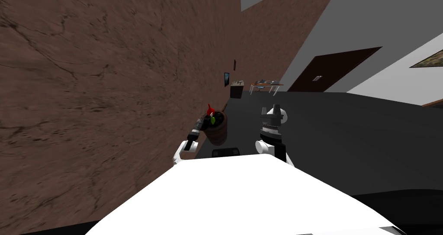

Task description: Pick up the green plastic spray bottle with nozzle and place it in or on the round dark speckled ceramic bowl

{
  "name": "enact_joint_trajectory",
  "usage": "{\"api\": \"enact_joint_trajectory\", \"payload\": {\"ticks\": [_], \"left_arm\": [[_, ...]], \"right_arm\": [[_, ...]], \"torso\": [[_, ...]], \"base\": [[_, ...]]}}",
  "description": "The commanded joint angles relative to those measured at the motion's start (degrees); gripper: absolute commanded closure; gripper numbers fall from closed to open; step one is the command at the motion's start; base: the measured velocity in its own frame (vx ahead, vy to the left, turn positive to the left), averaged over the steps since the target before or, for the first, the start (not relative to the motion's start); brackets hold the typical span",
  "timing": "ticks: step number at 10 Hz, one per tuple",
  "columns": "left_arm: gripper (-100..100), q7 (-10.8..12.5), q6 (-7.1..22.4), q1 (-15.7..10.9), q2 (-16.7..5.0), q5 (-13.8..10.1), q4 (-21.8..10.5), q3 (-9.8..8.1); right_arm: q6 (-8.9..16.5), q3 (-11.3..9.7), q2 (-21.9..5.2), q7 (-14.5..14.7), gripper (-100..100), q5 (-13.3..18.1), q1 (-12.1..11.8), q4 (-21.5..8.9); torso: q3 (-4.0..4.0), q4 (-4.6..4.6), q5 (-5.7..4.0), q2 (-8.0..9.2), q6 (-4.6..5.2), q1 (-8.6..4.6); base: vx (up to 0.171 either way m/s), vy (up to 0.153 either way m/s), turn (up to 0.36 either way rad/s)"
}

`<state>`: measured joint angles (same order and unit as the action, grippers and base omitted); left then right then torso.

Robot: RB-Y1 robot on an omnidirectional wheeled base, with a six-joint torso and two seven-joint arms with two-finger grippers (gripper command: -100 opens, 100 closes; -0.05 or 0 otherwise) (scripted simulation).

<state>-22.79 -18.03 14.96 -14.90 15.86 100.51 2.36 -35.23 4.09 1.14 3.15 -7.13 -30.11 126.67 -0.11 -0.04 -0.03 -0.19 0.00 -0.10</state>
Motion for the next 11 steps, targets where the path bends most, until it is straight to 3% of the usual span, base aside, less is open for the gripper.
{"api": "enact_joint_trajectory", "payload": {"ticks": [1, 3, 6, 7, 11], "left_arm": [[-100, -1.9, 0.9, -1.1, -0.9, 2.0, -2.9, 0.63], [-100, -3.0, 1.0, -1.8, -1.5, 3.1, -5.0, 0.97], [-100, -5.7, 1.1, -3.8, -3.3, 6.4, -10.8, 2.17], [-100, -5.7, 1.1, -3.8, -3.3, 6.4, -10.9, 2.17], [-100, -7.9, 0.9, -5.6, -5.3, 9.4, -16.2, 3.55]], "right_arm": [[0.0, 0.0, 0.0, 0.0, 0, 0.0, 0.0, 0.0], [0.0, 0.0, 0.0, 0.0, 0, 0.0, 0.0, 0.0], [0.0, 0.0, 0.0, 0.0, 0, 0.0, 0.0, 0.0], [0.0, 0.0, 0.0, 0.0, 0, 0.0, 0.0, 0.0], [0.0, 0.0, 0.0, 0.0, 0, 0.0, 0.0, 0.0]], "torso": [[0.00, 0.00, 0.00, 0.00, 0.00, 0.00], [-0.02, 0.00, 0.01, -0.03, 0.00, 0.06], [0.01, 0.00, 0.01, 0.01, -0.01, 0.05], [-0.01, 0.00, 0.01, -0.02, -0.01, 0.06], [0.04, 0.01, 0.02, 0.07, -0.03, 0.09]], "base": [[0.051, -0.014, -0.095], [0.051, -0.010, -0.069], [0.048, -0.012, -0.092], [0.037, -0.004, -0.039], [0.036, -0.002, -0.067]]}}
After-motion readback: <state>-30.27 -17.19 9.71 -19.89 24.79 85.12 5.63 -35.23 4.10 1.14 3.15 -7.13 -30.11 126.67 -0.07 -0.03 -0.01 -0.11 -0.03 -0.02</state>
